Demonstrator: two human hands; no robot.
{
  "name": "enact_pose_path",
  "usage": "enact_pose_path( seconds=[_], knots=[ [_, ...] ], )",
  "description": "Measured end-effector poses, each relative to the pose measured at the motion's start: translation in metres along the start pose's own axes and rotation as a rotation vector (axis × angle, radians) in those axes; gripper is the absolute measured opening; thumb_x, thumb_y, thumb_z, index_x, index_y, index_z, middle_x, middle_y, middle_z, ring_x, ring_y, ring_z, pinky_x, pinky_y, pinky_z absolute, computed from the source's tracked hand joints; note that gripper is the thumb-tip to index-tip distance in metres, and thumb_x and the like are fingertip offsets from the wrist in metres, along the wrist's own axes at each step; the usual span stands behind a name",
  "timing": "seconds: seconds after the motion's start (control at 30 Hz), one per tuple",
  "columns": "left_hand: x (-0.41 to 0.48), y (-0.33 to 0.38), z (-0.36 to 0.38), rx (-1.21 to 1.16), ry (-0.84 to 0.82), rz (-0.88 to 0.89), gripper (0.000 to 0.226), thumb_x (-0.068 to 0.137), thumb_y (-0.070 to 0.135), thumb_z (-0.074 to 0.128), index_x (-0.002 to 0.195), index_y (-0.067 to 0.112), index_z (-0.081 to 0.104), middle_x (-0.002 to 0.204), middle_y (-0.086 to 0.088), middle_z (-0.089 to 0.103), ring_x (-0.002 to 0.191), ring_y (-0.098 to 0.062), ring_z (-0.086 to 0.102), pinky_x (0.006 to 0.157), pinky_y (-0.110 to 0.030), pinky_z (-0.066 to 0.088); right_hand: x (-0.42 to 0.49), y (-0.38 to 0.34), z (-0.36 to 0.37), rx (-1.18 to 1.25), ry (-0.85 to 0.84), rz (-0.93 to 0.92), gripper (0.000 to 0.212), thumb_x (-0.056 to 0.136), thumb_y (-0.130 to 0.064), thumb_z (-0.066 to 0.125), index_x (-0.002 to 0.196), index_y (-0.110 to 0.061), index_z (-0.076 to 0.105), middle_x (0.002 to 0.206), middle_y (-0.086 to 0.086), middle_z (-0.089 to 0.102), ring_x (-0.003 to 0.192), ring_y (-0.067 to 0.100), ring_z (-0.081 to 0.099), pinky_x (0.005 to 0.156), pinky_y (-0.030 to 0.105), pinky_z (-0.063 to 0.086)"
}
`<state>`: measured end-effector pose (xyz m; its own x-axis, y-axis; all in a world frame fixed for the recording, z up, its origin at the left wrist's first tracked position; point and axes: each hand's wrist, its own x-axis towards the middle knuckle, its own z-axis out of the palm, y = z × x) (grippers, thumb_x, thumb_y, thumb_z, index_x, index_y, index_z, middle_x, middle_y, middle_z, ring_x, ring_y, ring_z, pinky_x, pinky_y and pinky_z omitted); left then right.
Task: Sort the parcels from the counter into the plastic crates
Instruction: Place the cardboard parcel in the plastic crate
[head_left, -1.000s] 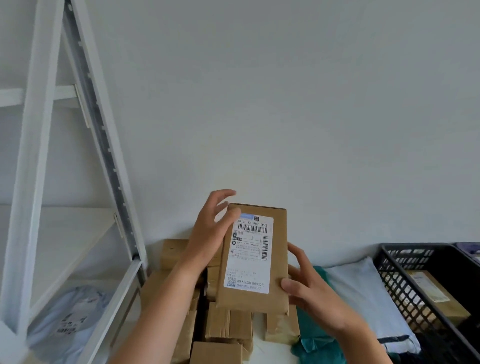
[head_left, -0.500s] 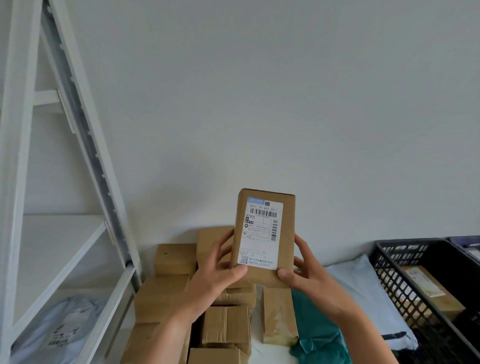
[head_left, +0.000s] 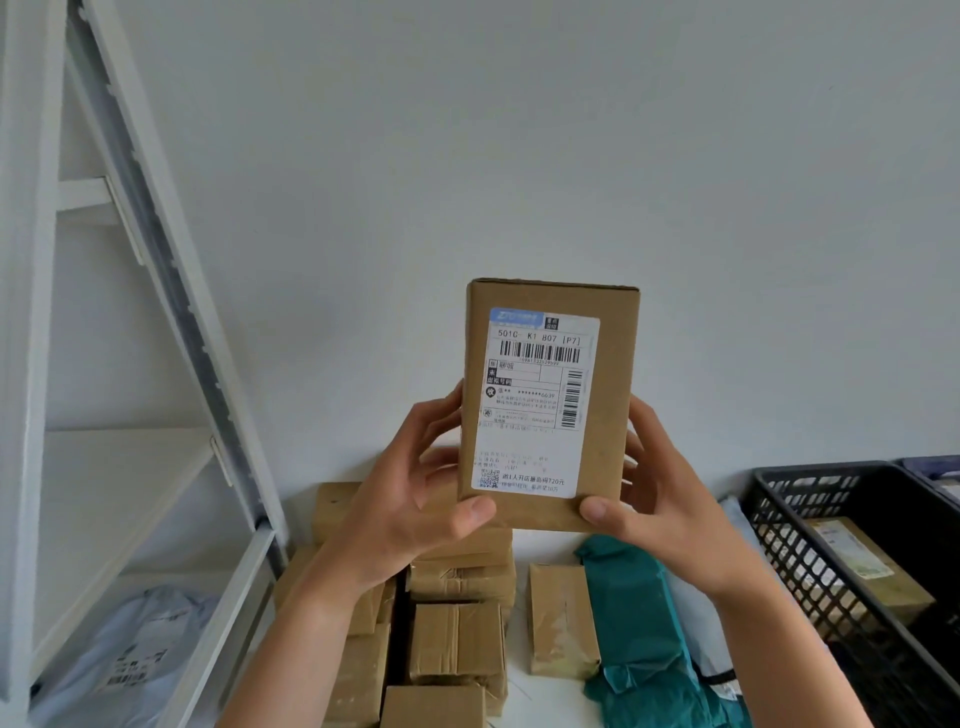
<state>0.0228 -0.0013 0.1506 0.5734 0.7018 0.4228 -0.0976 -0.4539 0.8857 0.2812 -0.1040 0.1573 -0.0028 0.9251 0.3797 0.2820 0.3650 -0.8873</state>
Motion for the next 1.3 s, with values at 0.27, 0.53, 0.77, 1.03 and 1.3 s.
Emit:
enact_pose_path(
  seconds=[0.27,0.53,0.77,1.03,1.3],
  knots=[
    [0.002,0.006,-0.001,0.003,0.005,0.057,0.081,0.075,0.027,0.084,0.146,0.036,0.047,0.153,-0.001,0.055,0.136,-0.032,0.059,0.109,-0.040,0.052,0.001,-0.009,-0.002,-0.047,-0.010,-0.057,0.101,0.080,-0.031,0.082,0.162,-0.026,0.024,0.144,0.007,0.061,0.129,0.034,0.061,0.106,0.056,0.052],
    [0.002,-0.014,-0.001,-0.018,0.037,-0.008,0.087,0.075,0.031,0.083,0.151,0.026,0.041,0.151,0.003,0.057,0.135,-0.026,0.060,0.106,-0.033,0.053,0.016,0.012,0.004,-0.025,-0.042,0.019,0.101,0.082,-0.031,0.082,0.164,-0.033,0.022,0.144,0.010,0.060,0.123,0.039,0.063,0.107,0.059,0.050],
    [0.006,-0.051,0.000,-0.051,0.073,-0.183,0.087,0.069,0.052,0.084,0.146,0.049,0.043,0.144,0.011,0.062,0.122,-0.010,0.068,0.088,-0.019,0.057,0.035,0.048,0.018,0.013,-0.054,0.186,0.096,0.082,-0.046,0.083,0.158,-0.054,0.026,0.141,0.000,0.065,0.126,0.027,0.065,0.107,0.051,0.054],
    [0.008,-0.062,0.008,-0.155,0.237,-0.253,0.103,0.072,0.060,0.084,0.153,0.060,0.021,0.139,0.013,0.064,0.120,0.004,0.065,0.101,-0.030,0.056,0.034,0.062,0.050,0.243,0.189,0.314,0.117,0.067,-0.071,0.085,0.159,-0.056,0.012,0.147,0.004,0.059,0.123,0.017,0.069,0.110,0.045,0.053],
    [-0.022,-0.073,0.089,-0.251,0.275,-0.363,0.108,0.088,0.048,0.082,0.157,0.060,0.000,0.135,0.020,0.062,0.123,0.007,0.061,0.087,-0.013,0.055,-0.008,0.077,0.105,0.461,0.460,0.386,0.071,0.088,-0.037,0.074,0.151,-0.034,0.043,0.127,0.004,0.075,0.116,0.029,0.073,0.106,0.055,0.053]
  ],
)
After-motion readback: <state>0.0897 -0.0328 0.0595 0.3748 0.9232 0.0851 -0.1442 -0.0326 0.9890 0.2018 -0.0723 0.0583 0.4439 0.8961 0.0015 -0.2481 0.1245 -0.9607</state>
